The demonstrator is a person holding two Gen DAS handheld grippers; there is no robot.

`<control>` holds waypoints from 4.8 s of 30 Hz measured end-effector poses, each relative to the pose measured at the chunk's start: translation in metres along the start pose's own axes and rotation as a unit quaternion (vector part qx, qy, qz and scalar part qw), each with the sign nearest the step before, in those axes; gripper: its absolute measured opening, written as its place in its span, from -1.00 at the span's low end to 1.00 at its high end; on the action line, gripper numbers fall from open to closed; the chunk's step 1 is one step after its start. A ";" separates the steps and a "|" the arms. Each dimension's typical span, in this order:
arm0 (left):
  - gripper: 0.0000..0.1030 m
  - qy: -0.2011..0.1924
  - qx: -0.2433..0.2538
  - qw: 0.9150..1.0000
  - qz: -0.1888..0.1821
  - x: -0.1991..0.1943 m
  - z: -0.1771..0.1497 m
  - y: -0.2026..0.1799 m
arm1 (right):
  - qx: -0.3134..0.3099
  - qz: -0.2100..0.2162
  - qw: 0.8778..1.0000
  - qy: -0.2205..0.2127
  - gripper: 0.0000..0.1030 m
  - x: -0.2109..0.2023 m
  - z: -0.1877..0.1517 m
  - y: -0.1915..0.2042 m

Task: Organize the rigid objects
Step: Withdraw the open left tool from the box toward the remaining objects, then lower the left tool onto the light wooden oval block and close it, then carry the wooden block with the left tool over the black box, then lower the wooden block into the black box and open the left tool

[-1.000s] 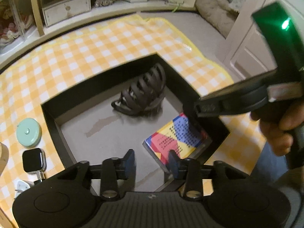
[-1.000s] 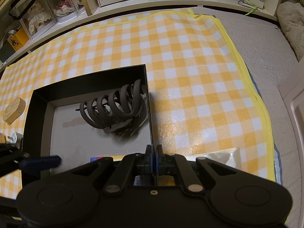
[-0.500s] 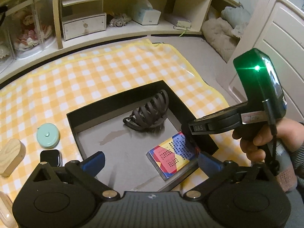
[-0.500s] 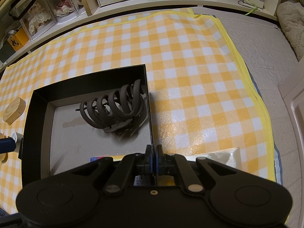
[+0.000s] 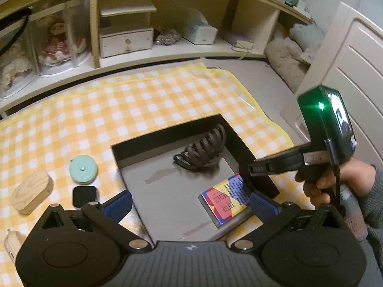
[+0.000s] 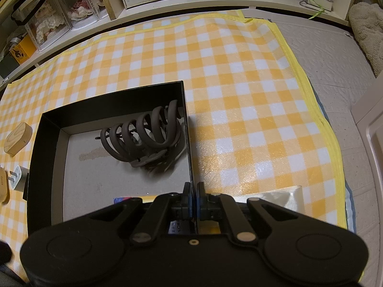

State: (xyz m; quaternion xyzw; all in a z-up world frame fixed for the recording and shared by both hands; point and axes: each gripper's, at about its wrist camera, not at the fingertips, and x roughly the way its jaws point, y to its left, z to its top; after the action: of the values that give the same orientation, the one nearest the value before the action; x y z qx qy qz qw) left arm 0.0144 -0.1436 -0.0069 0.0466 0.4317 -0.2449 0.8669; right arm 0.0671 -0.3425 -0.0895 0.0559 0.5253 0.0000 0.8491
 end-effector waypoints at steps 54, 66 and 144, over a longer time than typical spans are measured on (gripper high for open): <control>0.79 -0.018 -0.313 0.910 0.271 0.061 -0.007 0.203 | -0.001 -0.001 1.000 0.001 -0.92 -0.001 0.001 0.000; 0.80 -0.123 -0.235 0.951 0.157 0.000 0.025 0.120 | -0.001 -0.001 1.000 0.001 -0.92 -0.001 0.001 0.001; 0.99 0.120 0.000 0.990 0.072 0.083 -0.016 0.038 | 0.001 0.000 1.000 0.003 -0.92 0.000 -0.001 0.001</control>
State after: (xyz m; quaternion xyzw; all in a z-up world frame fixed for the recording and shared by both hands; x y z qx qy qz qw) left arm 0.0625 -0.1378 -0.0854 0.1063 0.5285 -0.1746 0.8239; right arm 0.0662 -0.3417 -0.0898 0.0569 0.5275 -0.0006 0.8476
